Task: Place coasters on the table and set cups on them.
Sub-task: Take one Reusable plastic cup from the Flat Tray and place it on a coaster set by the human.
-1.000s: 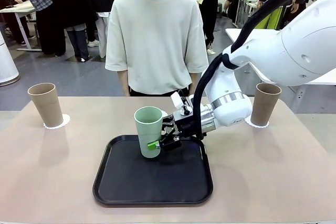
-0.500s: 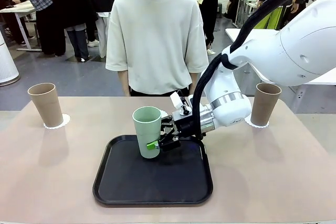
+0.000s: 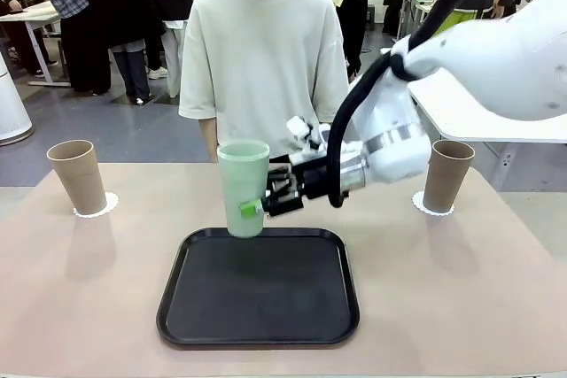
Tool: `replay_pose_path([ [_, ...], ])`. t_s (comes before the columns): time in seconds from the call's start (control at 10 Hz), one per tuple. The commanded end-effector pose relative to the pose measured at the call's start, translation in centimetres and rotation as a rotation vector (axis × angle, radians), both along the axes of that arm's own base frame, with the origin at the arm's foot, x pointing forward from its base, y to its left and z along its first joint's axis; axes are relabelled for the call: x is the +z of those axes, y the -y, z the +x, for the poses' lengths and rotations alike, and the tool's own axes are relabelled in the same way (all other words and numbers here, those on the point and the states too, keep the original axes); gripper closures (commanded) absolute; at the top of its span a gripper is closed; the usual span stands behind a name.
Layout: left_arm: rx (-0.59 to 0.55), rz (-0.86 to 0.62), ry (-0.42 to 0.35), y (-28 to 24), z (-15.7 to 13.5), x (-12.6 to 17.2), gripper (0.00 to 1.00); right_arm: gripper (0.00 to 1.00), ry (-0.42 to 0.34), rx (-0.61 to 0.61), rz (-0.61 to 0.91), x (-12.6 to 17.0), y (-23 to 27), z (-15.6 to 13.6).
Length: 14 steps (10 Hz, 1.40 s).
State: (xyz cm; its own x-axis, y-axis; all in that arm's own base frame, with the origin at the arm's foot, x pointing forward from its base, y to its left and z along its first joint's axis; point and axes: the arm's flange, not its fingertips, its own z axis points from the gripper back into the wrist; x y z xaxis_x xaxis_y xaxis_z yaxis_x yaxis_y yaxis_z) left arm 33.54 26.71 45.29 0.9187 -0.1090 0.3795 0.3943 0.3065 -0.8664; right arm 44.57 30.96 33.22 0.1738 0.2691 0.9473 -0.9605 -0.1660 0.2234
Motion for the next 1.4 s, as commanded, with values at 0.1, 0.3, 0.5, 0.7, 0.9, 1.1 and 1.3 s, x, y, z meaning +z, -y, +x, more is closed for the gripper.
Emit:
replay_pose_path([
  [0.1,0.016,0.009,-0.013,0.0,0.0,0.3,0.0,0.75,-0.066,-0.008,-0.055,7.0,0.2,-0.4],
  [0.3,0.016,0.009,-0.013,0.0,0.0,0.3,0.0,0.75,-0.023,-0.015,-0.086,9.5,-0.5,-1.0],
  [0.5,0.016,0.009,-0.013,0.0,0.0,0.3,0.0,0.75,0.023,-0.093,-0.137,9.5,-0.7,-1.0],
  [0.7,0.016,0.009,-0.013,0.0,0.0,0.3,0.0,0.75,-0.02,-0.015,-0.058,10.0,-0.3,-1.2],
  [0.9,0.016,0.009,-0.013,0.0,0.0,0.3,0.0,0.18,-0.002,-0.036,-0.078,10.0,-0.4,-1.1],
  [1.1,0.016,0.009,-0.013,0.0,0.0,0.3,0.0,0.18,0.112,-0.011,-0.016,8.7,1.7,3.6],
  [1.3,0.016,0.009,-0.013,0.0,0.0,0.3,0.0,0.18,0.212,-0.095,0.003,6.9,3.5,7.8],
])
